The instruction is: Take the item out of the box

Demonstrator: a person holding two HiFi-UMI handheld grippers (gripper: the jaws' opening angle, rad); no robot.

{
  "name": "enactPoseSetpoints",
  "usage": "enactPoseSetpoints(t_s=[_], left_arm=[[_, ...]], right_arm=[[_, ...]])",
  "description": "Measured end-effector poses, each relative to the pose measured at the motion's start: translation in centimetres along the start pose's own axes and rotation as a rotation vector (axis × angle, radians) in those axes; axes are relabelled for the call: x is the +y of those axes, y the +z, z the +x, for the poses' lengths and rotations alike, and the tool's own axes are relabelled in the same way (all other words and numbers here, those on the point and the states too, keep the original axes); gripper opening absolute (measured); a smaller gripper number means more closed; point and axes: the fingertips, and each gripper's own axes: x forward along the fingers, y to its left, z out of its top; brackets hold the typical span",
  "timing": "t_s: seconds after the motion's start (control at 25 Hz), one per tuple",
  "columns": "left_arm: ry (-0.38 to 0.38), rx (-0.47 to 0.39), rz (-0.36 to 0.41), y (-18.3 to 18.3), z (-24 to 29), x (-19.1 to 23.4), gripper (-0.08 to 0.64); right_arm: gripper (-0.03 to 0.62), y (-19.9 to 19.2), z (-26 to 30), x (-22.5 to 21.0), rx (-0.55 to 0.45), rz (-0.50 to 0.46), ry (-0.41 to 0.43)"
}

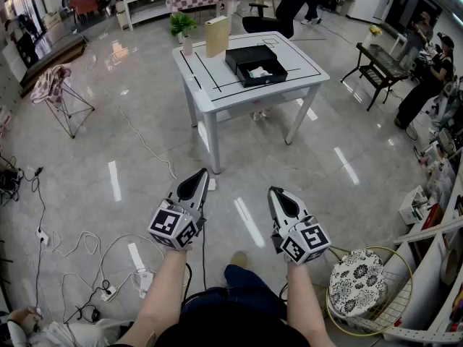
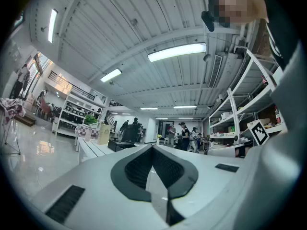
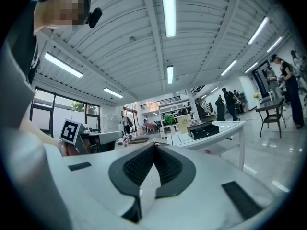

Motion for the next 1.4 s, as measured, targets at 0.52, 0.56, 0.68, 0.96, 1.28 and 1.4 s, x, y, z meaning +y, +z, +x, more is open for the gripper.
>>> enactPoseSetpoints(t_s=[0.52,0.56,0.68,0.96,1.28,1.4], left_arm=[[0.024,-0.017,-0.003,-0.2,9.2,2.0,0.003],[0.026,-0.020,-0.004,-0.3,9.7,1.9,0.003],[0.033,-0.024,-0.010,-0.5,10.8,1.7,0.003],[0.044,-0.019,-0.019,-1.0,11.6,1.5,0.003],[0.061,-0.021,-0.022,-1.1,12.3,2.2,0.003],[0.069,-0.021,-0.026,-1.1,13.3,2.9,0.003]], right_arm=[[-0.002,2.2,4.5,-7.5,0.008,-0.036,0.018],[-0.002,2.3,4.6,-8.0,0.010,-0.040,0.020],[-0.002,2.3,4.8,-9.1,0.017,-0.046,0.024],[-0.002,2.8,4.6,-10.4,-0.001,-0.027,0.019],[-0.002,2.5,5.2,-11.7,-0.006,0.002,0.016],[-0.001,2.8,6.3,-12.5,-0.006,0.010,0.018]])
